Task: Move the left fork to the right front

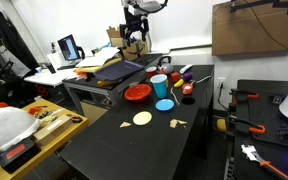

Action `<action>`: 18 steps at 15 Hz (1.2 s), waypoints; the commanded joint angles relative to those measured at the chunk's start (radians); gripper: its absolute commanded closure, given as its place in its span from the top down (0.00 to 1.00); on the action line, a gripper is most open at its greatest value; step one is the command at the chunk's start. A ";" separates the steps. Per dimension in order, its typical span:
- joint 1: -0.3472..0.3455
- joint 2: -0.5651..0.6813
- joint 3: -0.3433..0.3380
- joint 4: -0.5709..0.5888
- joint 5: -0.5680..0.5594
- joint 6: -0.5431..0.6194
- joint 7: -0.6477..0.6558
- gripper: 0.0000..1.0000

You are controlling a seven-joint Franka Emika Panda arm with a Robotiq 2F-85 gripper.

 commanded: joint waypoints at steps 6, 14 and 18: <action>0.018 0.025 0.029 0.199 0.020 -0.374 -0.086 1.00; 0.025 0.016 0.049 0.310 0.053 -0.489 -0.197 1.00; 0.027 0.017 0.056 0.354 0.074 -0.524 -0.255 1.00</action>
